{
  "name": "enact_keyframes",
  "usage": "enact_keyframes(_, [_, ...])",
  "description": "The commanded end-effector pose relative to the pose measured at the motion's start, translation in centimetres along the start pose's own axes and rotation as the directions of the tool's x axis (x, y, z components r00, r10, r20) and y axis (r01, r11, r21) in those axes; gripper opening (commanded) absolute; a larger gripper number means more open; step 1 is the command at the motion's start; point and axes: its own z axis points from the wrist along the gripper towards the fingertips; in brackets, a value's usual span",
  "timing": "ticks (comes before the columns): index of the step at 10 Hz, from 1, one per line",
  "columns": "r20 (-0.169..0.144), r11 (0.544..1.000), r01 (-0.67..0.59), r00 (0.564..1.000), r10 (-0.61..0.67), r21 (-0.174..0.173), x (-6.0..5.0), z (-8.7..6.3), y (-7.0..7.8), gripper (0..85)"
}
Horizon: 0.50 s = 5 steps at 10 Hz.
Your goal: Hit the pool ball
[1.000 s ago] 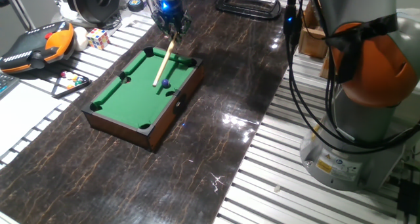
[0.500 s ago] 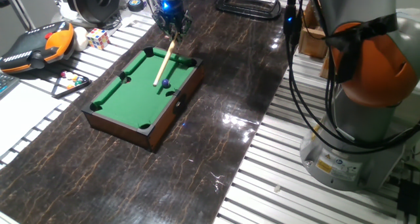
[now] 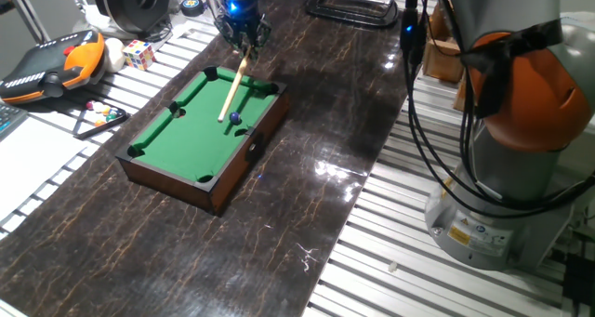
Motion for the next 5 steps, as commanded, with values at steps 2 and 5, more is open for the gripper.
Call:
enact_keyframes(2, [-0.015,1.000,0.018,1.000,-0.018,0.018,0.02,0.00,0.03,16.0])
enact_keyframes(5, [-0.060,0.999,0.044,0.997,-0.044,0.006,0.02,0.00,0.03,16.3])
